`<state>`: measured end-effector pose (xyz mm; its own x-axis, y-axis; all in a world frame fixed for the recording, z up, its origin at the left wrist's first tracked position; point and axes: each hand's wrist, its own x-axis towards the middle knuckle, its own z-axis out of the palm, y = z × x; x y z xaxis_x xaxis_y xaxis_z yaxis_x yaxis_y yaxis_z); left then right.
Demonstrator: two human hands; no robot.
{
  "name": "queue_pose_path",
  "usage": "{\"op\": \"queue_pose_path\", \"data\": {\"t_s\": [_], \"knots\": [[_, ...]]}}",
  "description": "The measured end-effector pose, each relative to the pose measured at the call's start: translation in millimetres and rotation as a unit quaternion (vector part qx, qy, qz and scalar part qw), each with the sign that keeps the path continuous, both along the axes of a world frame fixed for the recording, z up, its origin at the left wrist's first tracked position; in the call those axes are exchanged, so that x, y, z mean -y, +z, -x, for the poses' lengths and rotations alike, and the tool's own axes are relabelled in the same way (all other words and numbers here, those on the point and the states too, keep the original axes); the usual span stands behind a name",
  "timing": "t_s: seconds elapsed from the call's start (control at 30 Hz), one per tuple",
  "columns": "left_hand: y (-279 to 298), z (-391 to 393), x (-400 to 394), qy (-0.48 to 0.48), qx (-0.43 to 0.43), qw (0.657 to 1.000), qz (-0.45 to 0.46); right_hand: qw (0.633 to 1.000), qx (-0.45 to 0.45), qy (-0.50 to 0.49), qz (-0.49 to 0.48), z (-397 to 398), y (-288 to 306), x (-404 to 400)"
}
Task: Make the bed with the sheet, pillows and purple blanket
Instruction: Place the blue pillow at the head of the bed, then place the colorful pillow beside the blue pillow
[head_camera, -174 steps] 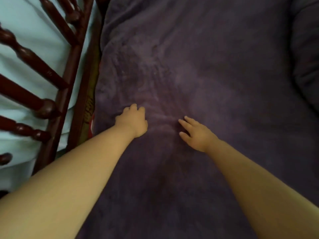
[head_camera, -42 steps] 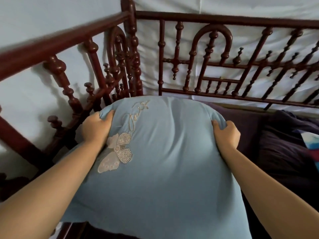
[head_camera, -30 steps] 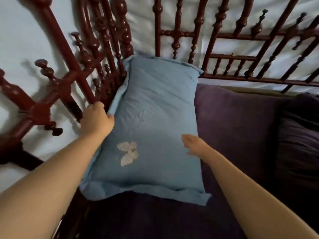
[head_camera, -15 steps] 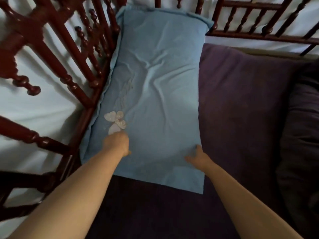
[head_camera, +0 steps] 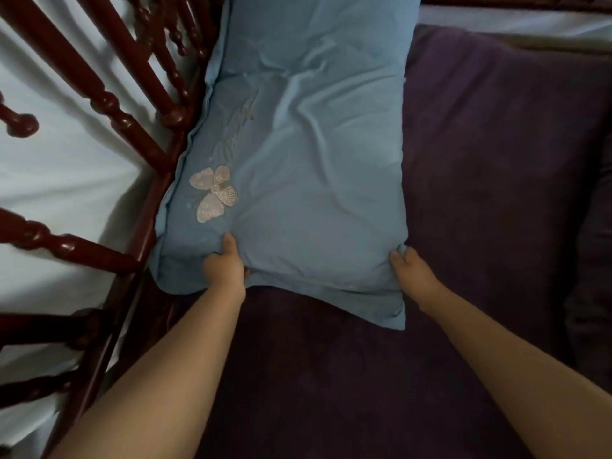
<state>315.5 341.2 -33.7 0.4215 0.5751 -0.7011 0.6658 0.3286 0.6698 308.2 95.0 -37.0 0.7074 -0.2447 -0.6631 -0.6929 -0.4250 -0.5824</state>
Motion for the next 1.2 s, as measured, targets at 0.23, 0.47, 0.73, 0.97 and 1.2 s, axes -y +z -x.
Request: {"op": "queue_pose_path", "data": {"t_s": [0.23, 0.47, 0.73, 0.97, 1.2], "knots": [[25.4, 32.0, 7.3, -0.059, 0.013, 0.992, -0.115, 0.993, 0.036, 0.090, 0.072, 21.3, 24.4, 14.7], [37.2, 17.1, 10.8, -0.285, -0.151, 0.939, -0.117, 0.954, -0.118, 0.240, 0.135, 37.9, 25.6, -1.8], [151.3, 15.5, 50.7, -0.608, -0.056, 0.732, -0.303, 0.917, 0.013, 0.352, 0.187, 46.1, 126.6, 6.2], [266.9, 62.9, 96.6, -0.626, 0.055, 0.662, -0.408, 0.894, 0.181, 0.294, 0.284, 93.5, 264.5, 56.5], [361.4, 134.2, 171.0, -0.618, 0.129, 0.534, -0.562, 0.881, 0.224, 0.256, 0.330, 168.9, 344.5, 125.3]]}}
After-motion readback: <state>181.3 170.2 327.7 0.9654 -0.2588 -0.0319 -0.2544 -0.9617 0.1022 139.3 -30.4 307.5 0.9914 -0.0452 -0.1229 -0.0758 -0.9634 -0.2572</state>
